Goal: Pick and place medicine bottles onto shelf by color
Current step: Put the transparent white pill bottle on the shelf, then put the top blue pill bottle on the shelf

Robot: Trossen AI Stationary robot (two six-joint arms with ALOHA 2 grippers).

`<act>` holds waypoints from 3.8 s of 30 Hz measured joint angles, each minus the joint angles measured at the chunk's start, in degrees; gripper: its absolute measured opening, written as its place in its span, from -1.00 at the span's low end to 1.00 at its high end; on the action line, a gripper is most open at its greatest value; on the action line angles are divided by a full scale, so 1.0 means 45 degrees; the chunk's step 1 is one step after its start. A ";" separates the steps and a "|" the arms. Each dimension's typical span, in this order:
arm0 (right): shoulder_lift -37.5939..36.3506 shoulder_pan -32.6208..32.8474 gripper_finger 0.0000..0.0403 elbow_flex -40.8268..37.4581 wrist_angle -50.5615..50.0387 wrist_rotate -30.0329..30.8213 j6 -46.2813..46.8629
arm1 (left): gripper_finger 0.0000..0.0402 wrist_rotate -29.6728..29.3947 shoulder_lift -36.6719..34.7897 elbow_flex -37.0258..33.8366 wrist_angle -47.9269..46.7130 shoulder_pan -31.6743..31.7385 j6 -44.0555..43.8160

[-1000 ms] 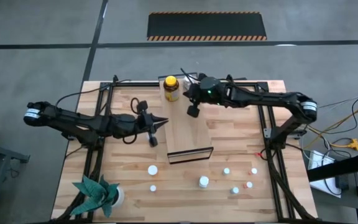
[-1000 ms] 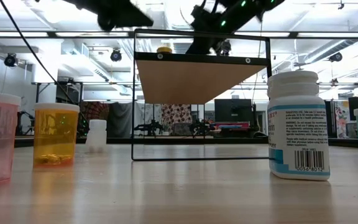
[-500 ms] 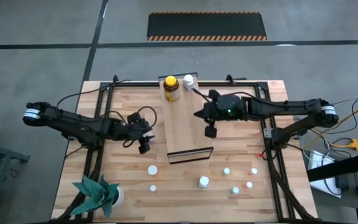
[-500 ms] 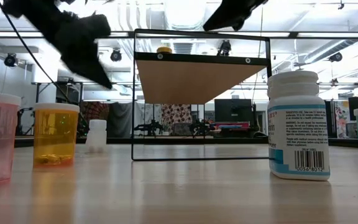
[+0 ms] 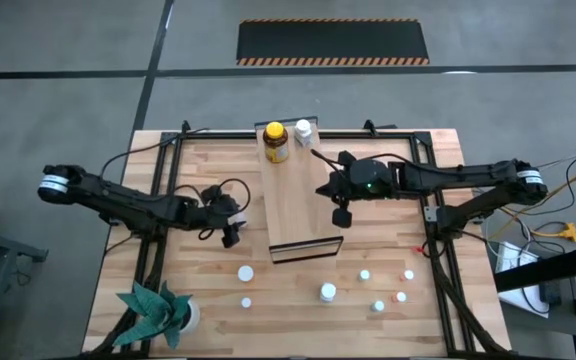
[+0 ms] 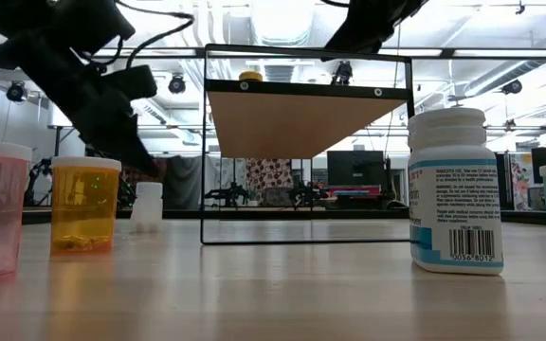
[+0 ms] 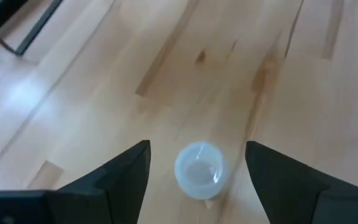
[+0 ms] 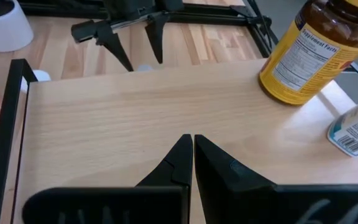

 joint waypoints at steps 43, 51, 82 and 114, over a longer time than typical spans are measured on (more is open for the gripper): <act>0.0015 0.0000 -0.96 -0.0428 -0.0102 0.0099 -0.0401 | -0.39 0.0685 0.0260 0.6893 -0.3355 0.0021 0.1820; 0.0015 0.0000 -0.96 -0.1258 0.0400 0.0099 -0.0380 | -0.39 0.0639 0.0536 0.6809 -0.1025 0.0888 0.2533; 0.0015 0.0000 -0.96 -0.1446 0.0374 0.0108 0.0100 | -0.39 0.0032 0.3869 0.8296 -0.2229 0.2863 0.3745; -0.0053 0.0989 -0.95 0.0939 -0.4239 -0.4744 0.2595 | -0.11 0.0046 0.2064 0.8099 -0.1853 0.1930 0.3518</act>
